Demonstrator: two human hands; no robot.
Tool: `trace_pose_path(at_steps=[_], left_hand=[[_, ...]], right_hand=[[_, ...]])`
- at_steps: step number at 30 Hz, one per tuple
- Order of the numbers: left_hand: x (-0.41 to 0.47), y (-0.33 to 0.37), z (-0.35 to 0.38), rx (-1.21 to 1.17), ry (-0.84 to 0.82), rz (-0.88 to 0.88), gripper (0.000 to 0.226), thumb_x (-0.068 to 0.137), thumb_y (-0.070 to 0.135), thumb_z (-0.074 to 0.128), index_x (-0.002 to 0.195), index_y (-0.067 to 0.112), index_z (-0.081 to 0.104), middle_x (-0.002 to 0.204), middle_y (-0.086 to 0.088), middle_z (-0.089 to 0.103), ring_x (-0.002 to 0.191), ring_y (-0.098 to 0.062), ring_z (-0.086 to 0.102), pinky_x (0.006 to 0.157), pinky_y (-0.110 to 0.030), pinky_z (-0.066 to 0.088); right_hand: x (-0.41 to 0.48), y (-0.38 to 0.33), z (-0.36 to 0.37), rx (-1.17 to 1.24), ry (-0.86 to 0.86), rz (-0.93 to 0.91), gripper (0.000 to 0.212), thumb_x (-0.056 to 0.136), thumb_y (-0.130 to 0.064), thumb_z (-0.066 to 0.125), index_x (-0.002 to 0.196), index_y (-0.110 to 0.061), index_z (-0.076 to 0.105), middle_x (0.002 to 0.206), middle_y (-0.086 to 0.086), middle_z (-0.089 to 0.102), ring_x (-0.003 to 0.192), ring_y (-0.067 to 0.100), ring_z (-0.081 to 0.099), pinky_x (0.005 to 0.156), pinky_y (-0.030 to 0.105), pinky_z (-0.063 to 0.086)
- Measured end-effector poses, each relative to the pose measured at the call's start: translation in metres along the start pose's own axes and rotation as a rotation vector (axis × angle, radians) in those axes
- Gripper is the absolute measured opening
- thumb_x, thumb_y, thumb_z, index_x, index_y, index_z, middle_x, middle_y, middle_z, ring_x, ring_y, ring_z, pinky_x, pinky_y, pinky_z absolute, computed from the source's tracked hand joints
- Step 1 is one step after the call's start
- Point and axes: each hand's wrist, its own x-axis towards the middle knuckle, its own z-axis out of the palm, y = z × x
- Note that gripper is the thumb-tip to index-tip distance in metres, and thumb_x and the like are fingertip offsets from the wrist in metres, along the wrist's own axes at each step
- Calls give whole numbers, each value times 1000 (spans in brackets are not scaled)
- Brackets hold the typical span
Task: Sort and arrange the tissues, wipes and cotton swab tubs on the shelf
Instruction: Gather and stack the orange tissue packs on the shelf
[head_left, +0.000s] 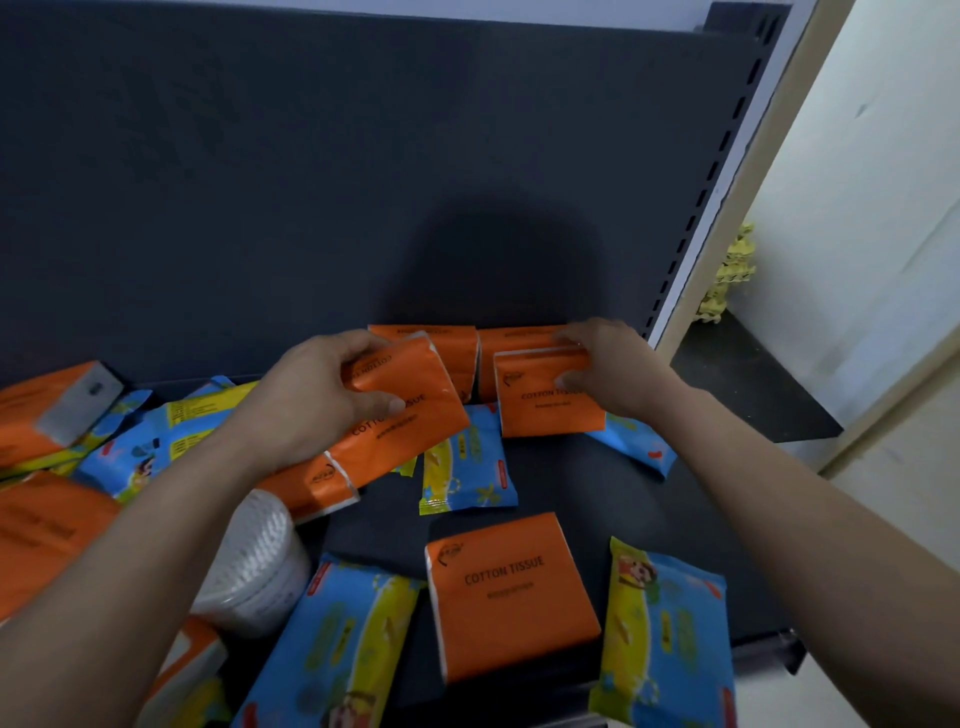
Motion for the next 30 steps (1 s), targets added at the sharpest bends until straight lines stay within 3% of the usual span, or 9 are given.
trace_pose_path(at_steps=[4,8,12,16,19,23,25,27,30], left_hand=[[-1,3,1,-9,6,3,38,73,29,76,106,37,57,91,13,66,78,-4,63,69,-23,49],[-3,6,3,-16,-1,1,40,74,30,74,108,38,55,96,12,64,81,-5,62,69,-23,49],[-7,7,4,-18,22,21,40,75,30,74,109,37,55,98,9,63,84,-5,60,68,-21,47],[-16,8,-2,-47,89,20,40,75,28,74,108,37,56,95,14,62,82,-1,59,65,-17,43],[-23,4,-6,-59,123,1,39,74,27,76,107,34,58,93,11,65,79,-3,61,66,-20,48],[-32,-4,-11,-50,130,-35,40,73,27,76,108,32,59,92,6,66,76,-9,64,64,-26,51],[-35,-8,-14,-43,139,-45,39,73,26,76,108,31,59,92,5,67,76,-9,64,64,-25,51],[-37,-12,-17,-49,138,-52,39,74,25,76,110,29,59,92,6,67,76,-8,64,59,-22,48],[-38,-15,-19,-52,126,-49,40,75,25,76,111,28,59,93,5,67,77,-9,64,60,-22,49]], right_hand=[[-5,2,-5,-117,89,-41,47,87,-23,60,133,-19,48,132,4,51,121,25,44,102,42,35],[-16,-9,-10,-31,182,-111,29,89,-19,55,118,-17,58,112,3,61,106,21,53,91,35,43],[-30,-37,1,120,-38,-137,19,89,-26,60,102,-15,65,100,1,64,94,16,59,84,35,51],[-30,-59,32,82,-286,-13,35,84,-47,62,84,-12,61,83,2,66,74,16,62,67,30,51],[-29,-76,56,75,-332,108,45,78,-57,63,73,-14,52,70,1,57,63,14,54,58,27,45],[-30,-92,75,32,-307,196,48,77,-53,68,68,-15,39,68,0,46,64,14,50,51,24,38],[-29,-95,77,48,-298,217,47,76,-49,71,68,-15,39,68,0,45,61,13,48,48,23,37],[-27,-94,75,109,-296,240,42,74,-42,75,81,-10,49,77,1,51,66,13,52,50,22,41],[-24,-88,61,310,-272,339,53,72,-23,80,112,-2,51,106,10,60,95,20,60,75,29,53]])
